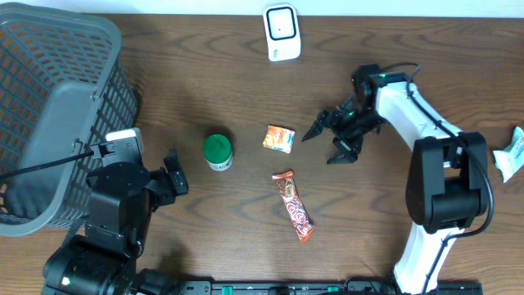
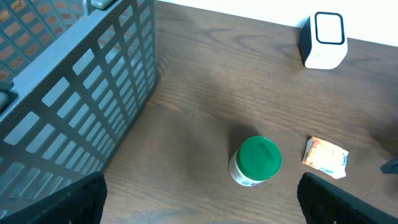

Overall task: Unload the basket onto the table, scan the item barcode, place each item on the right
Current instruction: 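Regrasp the TOP bar by its end with the right gripper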

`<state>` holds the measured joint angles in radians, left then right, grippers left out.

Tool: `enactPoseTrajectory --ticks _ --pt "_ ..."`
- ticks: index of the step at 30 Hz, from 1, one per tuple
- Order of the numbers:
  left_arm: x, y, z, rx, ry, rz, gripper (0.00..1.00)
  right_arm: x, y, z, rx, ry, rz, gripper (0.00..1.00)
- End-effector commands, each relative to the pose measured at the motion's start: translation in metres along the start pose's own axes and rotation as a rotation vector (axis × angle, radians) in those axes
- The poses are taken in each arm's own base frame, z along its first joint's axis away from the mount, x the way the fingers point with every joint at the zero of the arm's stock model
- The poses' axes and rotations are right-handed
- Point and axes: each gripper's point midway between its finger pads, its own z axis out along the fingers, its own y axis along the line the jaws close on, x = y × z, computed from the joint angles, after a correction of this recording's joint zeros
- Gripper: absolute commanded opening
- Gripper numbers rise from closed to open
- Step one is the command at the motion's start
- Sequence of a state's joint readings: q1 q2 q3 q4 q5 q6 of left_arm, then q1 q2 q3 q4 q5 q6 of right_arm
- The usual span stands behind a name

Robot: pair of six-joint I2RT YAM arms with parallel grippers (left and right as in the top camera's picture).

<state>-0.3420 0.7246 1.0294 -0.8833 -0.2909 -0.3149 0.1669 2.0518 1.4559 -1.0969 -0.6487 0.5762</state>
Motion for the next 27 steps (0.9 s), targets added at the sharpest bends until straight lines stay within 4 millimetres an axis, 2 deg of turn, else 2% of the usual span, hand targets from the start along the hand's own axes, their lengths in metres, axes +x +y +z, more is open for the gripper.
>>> enactPoseTrajectory --ticks 1,4,6,10,13,16,18,19,20,23,24,27 --pt "-0.006 0.002 -0.003 -0.007 -0.019 -0.013 0.98 0.005 -0.004 0.019 0.165 -0.028 -0.383 0.70" --pt "-0.006 0.002 -0.003 -0.007 -0.019 -0.013 0.98 0.026 0.007 0.036 0.172 0.036 -0.604 0.75" --pt "-0.006 0.002 -0.003 -0.007 -0.019 -0.013 0.98 0.040 0.009 0.048 0.194 0.070 -0.673 0.78" --pt "-0.006 0.002 -0.003 -0.007 -0.019 -0.013 0.98 0.049 -0.001 0.067 0.288 0.083 -0.761 0.84" --pt "-0.006 0.002 -0.003 -0.007 -0.019 -0.013 0.98 0.053 -0.009 0.077 0.320 0.105 -0.845 0.83" --pt "-0.006 0.002 -0.003 -0.007 -0.019 -0.013 0.98 0.051 -0.027 0.084 0.384 0.108 -0.869 0.82" --pt "-0.006 0.002 -0.003 -0.007 -0.019 -0.013 0.98 0.054 -0.034 0.087 0.390 0.130 -0.897 0.70" --pt "-0.006 0.002 -0.003 -0.007 -0.019 -0.013 0.98 0.058 -0.038 0.089 0.380 0.154 -0.921 0.58" --pt "-0.006 0.002 -0.003 -0.007 -0.019 -0.013 0.98 0.061 -0.042 0.091 0.376 0.171 -0.936 0.54" --pt "-0.006 0.002 -0.003 -0.007 -0.019 -0.013 0.98 0.069 -0.048 0.096 0.367 0.214 -0.987 0.50" --pt "-0.006 0.002 -0.003 -0.007 -0.019 -0.013 0.98 0.070 -0.050 0.097 0.368 0.221 -0.994 0.51" --pt "-0.006 0.002 -0.003 -0.007 -0.019 -0.013 0.98 0.072 -0.052 0.101 0.371 0.224 -1.005 0.66"
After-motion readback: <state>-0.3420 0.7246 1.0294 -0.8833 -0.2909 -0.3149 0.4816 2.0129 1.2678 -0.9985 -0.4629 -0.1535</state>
